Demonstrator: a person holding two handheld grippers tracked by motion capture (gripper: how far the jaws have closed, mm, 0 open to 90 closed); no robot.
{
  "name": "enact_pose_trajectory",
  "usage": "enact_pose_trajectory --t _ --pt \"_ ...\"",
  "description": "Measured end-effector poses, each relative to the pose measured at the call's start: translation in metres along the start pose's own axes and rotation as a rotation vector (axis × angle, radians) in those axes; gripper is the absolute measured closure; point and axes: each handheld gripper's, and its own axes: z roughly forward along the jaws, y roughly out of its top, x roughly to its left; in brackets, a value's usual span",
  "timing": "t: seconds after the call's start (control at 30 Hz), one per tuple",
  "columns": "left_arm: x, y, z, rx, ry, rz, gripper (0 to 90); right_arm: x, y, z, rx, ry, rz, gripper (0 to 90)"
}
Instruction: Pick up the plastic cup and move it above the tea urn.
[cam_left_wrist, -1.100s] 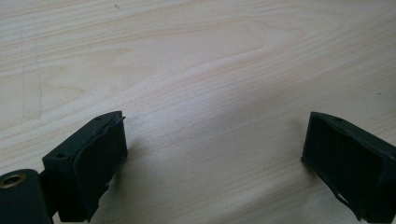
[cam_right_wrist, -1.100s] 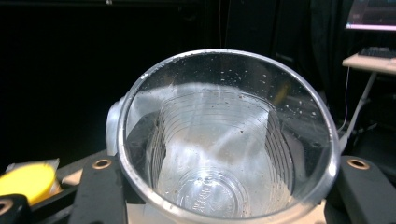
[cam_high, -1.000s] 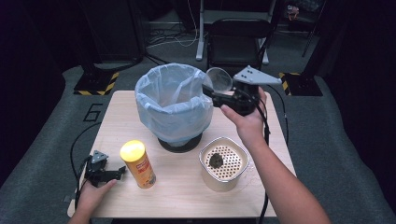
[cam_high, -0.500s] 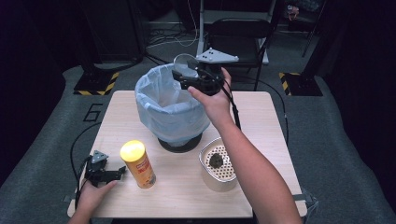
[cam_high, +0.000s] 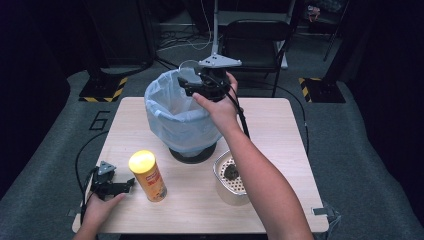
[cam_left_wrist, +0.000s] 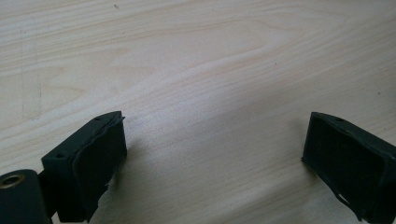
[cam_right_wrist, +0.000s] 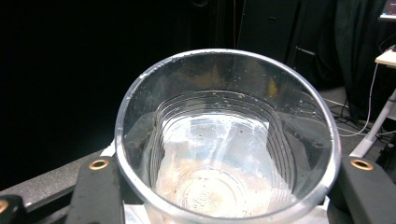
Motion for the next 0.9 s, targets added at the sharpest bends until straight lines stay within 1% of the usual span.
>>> enact_pose_trajectory --t 0.1,0.13,0.17,0.2,0.23,0.27,0.3,0.33,0.37,0.4,0.43,0.47,0.5,0.53,0.57,0.63,0.7,0.83,0.87,0.9 --pt "0.000 0.000 0.000 -0.004 0.001 -0.001 5.9 0.001 0.001 0.008 0.010 -0.007 0.004 35.8" --pt "0.000 0.001 -0.001 0.019 -0.004 0.004 6.0 0.001 0.002 0.010 0.013 -0.011 0.006 34.9" --pt "0.000 0.001 -0.001 0.018 -0.005 0.004 5.9 0.002 0.002 0.015 0.014 -0.009 0.017 28.6" --pt "0.000 0.001 -0.001 0.018 -0.005 0.004 6.0 0.002 0.002 0.021 0.043 0.003 0.028 21.5" --pt "0.000 0.001 -0.001 0.018 -0.005 0.004 5.9 0.002 0.002 0.021 0.043 0.003 0.028 21.5" --pt "0.000 0.001 -0.001 0.018 -0.005 0.004 5.9 0.003 0.001 0.028 0.094 -0.013 0.026 14.8" --pt "0.000 0.001 -0.001 0.018 -0.005 0.004 5.9 0.004 0.000 0.028 0.095 -0.024 0.022 14.8" --pt "0.000 0.001 -0.001 0.018 -0.005 0.004 6.0 0.004 0.000 0.028 0.095 -0.024 0.022 14.8" --pt "0.000 0.001 -0.001 0.017 -0.005 0.003 6.0 0.005 -0.001 0.027 0.086 -0.034 0.013 14.8" --pt "0.000 0.001 -0.001 0.017 -0.005 0.004 5.9 0.003 -0.001 0.022 0.065 -0.021 0.035 14.7" --pt "0.000 0.001 -0.001 0.017 -0.005 0.004 5.9 0.003 -0.001 0.022 0.065 -0.021 0.035 14.7" --pt "0.000 0.000 0.000 -0.004 0.001 -0.001 5.9 0.002 0.000 0.020 0.058 -0.015 0.041 14.8" --pt "0.000 0.000 0.000 -0.004 0.001 -0.001 5.9 0.001 -0.001 0.018 0.059 0.002 0.049 14.7" --pt "0.000 0.001 -0.001 0.020 -0.005 0.004 5.9 0.001 -0.001 0.018 0.059 0.002 0.049 14.7" --pt "0.000 0.001 -0.001 0.018 -0.005 0.004 5.9 0.000 -0.002 0.019 0.085 0.005 0.042 14.4" --pt "0.000 0.001 -0.001 0.018 -0.005 0.004 5.9 -0.001 -0.002 0.018 0.083 0.000 0.034 14.4" --pt "0.000 0.001 -0.001 0.017 -0.005 0.004 5.9 -0.002 -0.001 0.017 0.067 0.014 0.048 14.2" --pt "0.000 0.001 -0.001 0.017 -0.005 0.004 5.9 -0.003 -0.001 0.016 0.072 0.007 0.036 14.1" --pt "0.000 0.000 0.000 -0.002 0.000 -0.002 6.0 -0.003 -0.001 0.012 0.076 0.004 0.034 14.1" --pt "0.000 0.000 0.000 -0.002 0.000 -0.002 6.0 -0.003 -0.001 0.012 0.076 0.004 0.034 14.1"
